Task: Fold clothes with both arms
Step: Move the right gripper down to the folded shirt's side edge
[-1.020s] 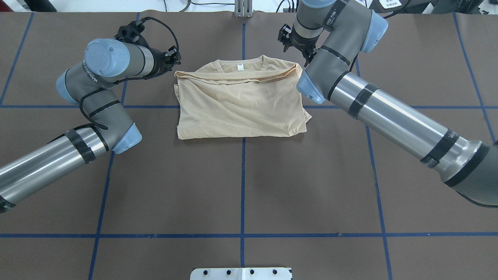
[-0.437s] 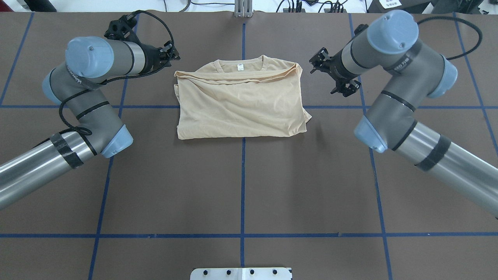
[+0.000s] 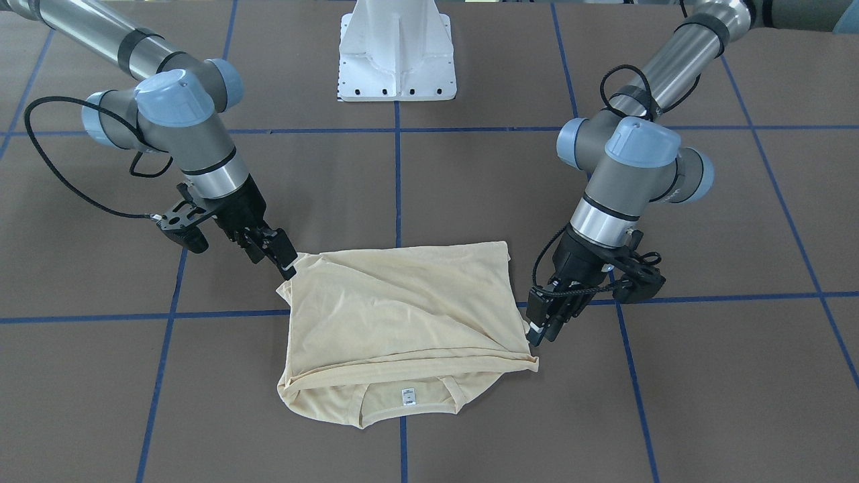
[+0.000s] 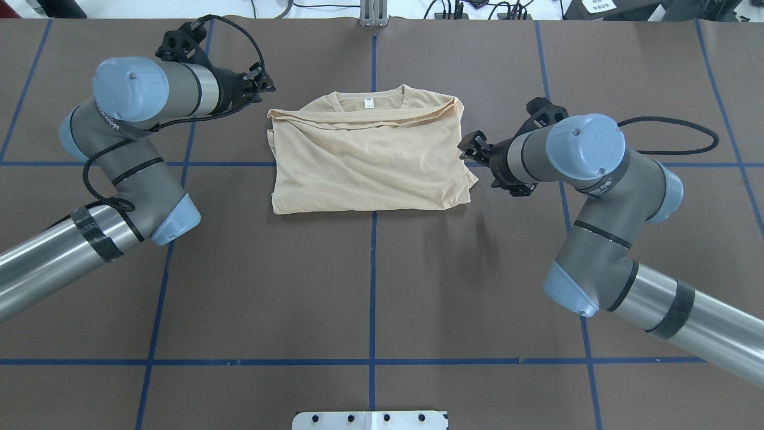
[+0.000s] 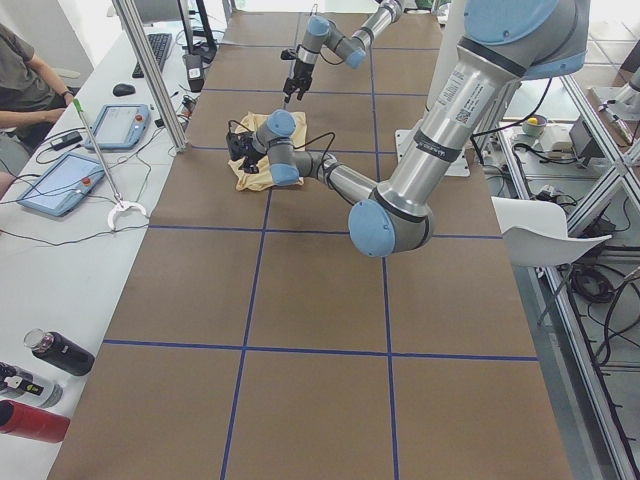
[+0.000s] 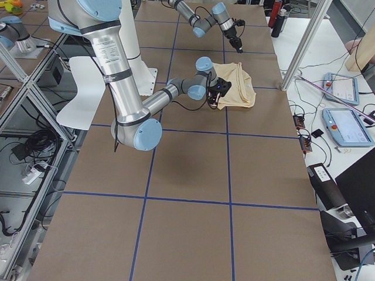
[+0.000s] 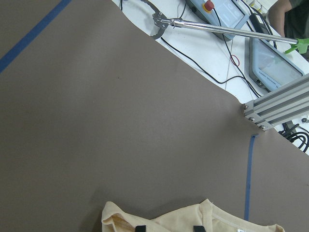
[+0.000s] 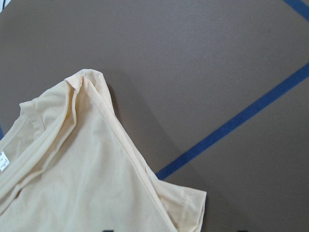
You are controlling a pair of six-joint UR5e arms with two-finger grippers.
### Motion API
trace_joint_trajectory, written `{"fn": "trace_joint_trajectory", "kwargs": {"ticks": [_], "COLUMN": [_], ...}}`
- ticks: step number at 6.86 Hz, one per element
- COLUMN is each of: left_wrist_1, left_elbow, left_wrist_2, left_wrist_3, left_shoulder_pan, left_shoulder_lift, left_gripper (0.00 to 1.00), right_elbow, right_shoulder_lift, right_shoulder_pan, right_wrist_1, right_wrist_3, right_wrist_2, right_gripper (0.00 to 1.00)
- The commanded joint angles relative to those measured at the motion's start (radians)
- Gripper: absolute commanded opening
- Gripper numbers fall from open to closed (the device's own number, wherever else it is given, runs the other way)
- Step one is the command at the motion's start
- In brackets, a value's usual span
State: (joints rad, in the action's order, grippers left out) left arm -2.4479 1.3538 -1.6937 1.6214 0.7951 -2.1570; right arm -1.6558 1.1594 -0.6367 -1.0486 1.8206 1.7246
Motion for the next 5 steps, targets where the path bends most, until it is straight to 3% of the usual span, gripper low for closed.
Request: {"fn": "trace_joint_trajectory", "kwargs": {"ticks": [1, 3, 4, 5], "left_wrist_1": [0.001, 0.001, 0.001, 0.001], "left_elbow": [0.002, 0.002, 0.002, 0.002], "left_wrist_2": [0.000, -0.001, 0.000, 0.000], "left_wrist_3": [0.000, 0.000, 0.000, 0.000], "left_shoulder_pan": [-0.001, -0.001, 0.001, 0.001], "left_shoulder_lift": [0.000, -0.001, 0.000, 0.000], "left_gripper": [0.43, 0.43, 0.43, 0.43], "right_elbow": [0.005, 0.001, 0.004, 0.005], "right_shoulder_lift": [0.000, 0.011, 0.008, 0.009], "right_shoulder_pan": [0.075, 0.097, 0.100, 0.100], "right_wrist_1": [0.004, 0.001, 0.001, 0.001], "right_wrist_3": [-0.010, -0.012, -0.014, -0.014], "right_wrist_2": [-0.046, -0.057, -0.063, -0.063], "right_gripper": [0.84, 0.76, 0.58, 0.33]}}
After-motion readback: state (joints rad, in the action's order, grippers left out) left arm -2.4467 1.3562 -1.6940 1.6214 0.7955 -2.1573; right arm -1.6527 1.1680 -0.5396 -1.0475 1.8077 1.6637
